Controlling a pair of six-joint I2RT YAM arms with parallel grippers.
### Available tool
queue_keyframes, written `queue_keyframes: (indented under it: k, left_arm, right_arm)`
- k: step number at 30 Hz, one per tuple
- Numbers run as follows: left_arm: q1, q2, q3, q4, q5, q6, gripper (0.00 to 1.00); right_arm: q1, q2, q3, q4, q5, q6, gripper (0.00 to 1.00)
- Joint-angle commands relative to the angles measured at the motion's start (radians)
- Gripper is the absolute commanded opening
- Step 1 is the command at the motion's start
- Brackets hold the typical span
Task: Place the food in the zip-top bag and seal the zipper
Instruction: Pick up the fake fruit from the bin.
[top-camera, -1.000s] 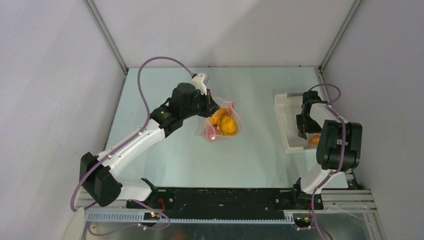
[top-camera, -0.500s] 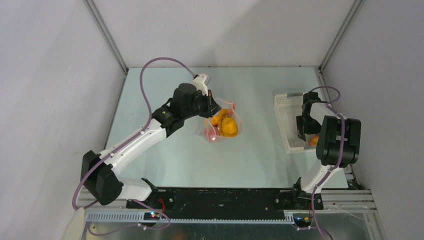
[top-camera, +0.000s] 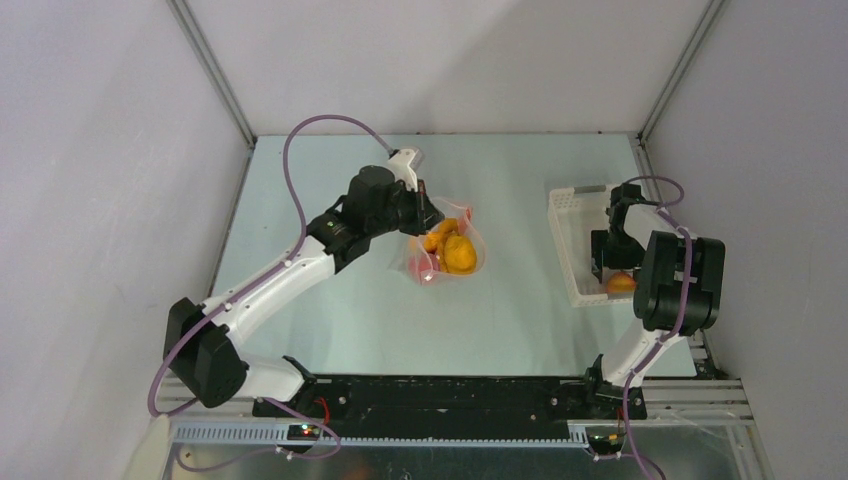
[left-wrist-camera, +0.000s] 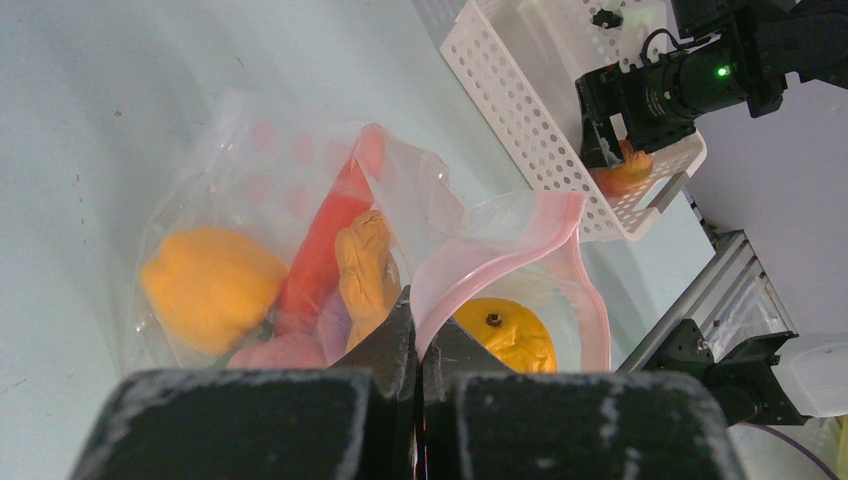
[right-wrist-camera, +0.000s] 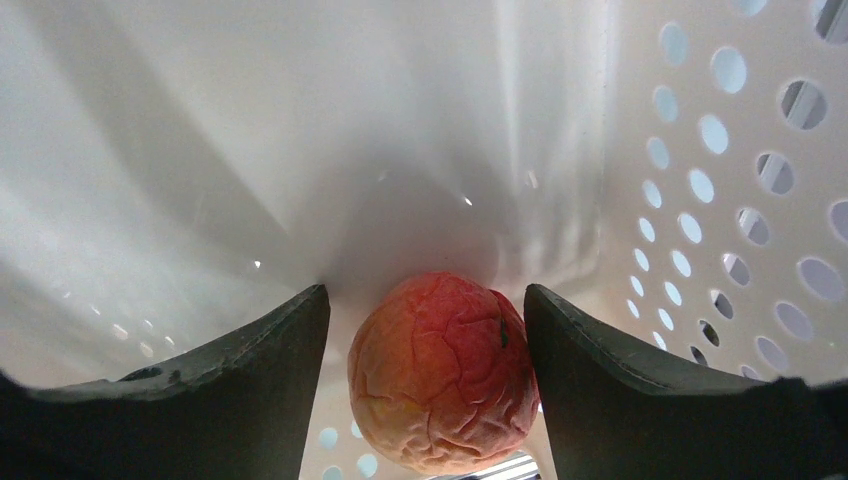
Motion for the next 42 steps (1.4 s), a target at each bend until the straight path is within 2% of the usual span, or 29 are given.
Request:
queue_keyframes:
  k: [1,10,16,23,26,35,42]
  left_arm:
    - [0.013,0.0,0.009,0.049,0.018,0.006,0.0]
    - [0.015,0.005,0.014,0.052,0.029,0.003,0.0]
    - [0.016,0.004,0.012,0.054,0.037,0.001,0.0]
    - [0.016,0.003,0.011,0.059,0.045,-0.001,0.0]
    - [0.016,0.007,0.013,0.059,0.048,-0.002,0.0]
    - [0.016,0.008,0.017,0.06,0.06,-0.013,0.0]
    - [0.016,0.003,0.023,0.057,0.067,-0.021,0.0]
  right_arm:
    - [-0.013,-0.036,0.03,-0.029,-0.048,0.038,0.74]
    - [-0.014,-0.058,0.03,-0.06,-0.08,0.088,0.72]
    - [-0.014,-0.079,0.03,-0.047,-0.12,0.109,0.59]
    - [-0.015,-0.081,0.026,-0.087,-0.102,0.108,0.57]
    - [-0.016,-0.097,0.025,-0.087,-0.128,0.111,0.45]
    - [-0.021,-0.218,0.025,-0.003,-0.131,0.17,0.25]
    - [-0.039,-0.327,0.026,0.073,-0.179,0.229,0.2]
